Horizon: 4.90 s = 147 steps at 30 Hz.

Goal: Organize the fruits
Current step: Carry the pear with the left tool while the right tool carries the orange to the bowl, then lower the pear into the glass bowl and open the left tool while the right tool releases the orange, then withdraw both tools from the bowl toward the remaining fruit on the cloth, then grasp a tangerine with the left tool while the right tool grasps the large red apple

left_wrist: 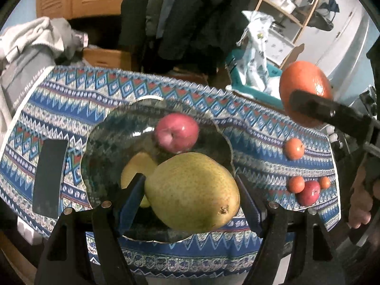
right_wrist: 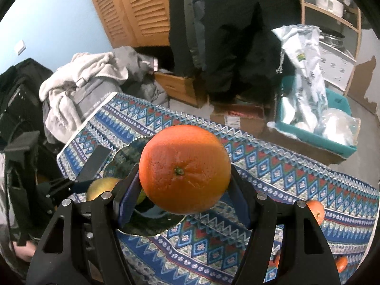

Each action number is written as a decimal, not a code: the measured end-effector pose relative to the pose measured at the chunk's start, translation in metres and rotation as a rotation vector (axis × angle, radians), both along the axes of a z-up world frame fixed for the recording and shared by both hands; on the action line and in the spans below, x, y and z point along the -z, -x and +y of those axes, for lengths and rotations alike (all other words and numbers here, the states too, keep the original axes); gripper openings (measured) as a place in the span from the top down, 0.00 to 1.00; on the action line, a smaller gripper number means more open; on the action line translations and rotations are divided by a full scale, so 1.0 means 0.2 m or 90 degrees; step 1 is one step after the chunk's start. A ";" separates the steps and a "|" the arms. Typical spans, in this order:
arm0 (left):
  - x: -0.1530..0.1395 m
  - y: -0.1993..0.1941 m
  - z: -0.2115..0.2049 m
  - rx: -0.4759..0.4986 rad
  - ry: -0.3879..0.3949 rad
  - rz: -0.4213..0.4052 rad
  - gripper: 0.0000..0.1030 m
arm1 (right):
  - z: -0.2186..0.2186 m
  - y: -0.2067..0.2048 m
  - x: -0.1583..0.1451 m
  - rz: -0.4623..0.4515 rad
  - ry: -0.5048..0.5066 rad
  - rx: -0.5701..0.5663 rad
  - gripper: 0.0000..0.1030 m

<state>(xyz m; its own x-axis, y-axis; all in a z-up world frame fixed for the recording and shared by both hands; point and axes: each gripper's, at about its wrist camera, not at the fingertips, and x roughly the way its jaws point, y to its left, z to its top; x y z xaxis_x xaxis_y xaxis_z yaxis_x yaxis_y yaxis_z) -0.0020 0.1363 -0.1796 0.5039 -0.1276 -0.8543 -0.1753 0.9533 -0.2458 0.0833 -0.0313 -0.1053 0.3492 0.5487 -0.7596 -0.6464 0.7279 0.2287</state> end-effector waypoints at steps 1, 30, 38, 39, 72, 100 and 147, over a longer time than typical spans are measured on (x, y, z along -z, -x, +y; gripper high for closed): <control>0.01 0.00 0.00 0.000 -0.001 0.003 0.24 | 0.02 0.00 0.01 0.003 0.002 -0.003 0.33; 0.25 -0.02 -0.01 0.007 -0.024 0.067 0.24 | 0.29 0.01 0.50 0.108 0.085 -0.062 0.33; 0.32 -0.03 -0.06 0.027 -0.017 0.106 0.24 | 0.30 0.00 0.58 0.131 0.096 -0.063 0.33; 0.32 -0.03 -0.06 0.027 -0.020 0.104 0.24 | 0.31 0.01 0.59 0.132 0.099 -0.065 0.33; 0.12 -0.03 0.00 -0.014 -0.017 0.050 0.25 | 0.23 0.00 0.34 0.089 0.063 -0.025 0.32; -0.20 -0.04 -0.37 0.082 -0.049 -0.037 0.25 | -0.34 0.08 -0.02 0.012 0.044 0.093 0.32; 0.05 -0.18 -1.10 0.260 -0.135 0.030 0.24 | -1.23 0.14 0.55 0.144 0.133 0.228 0.28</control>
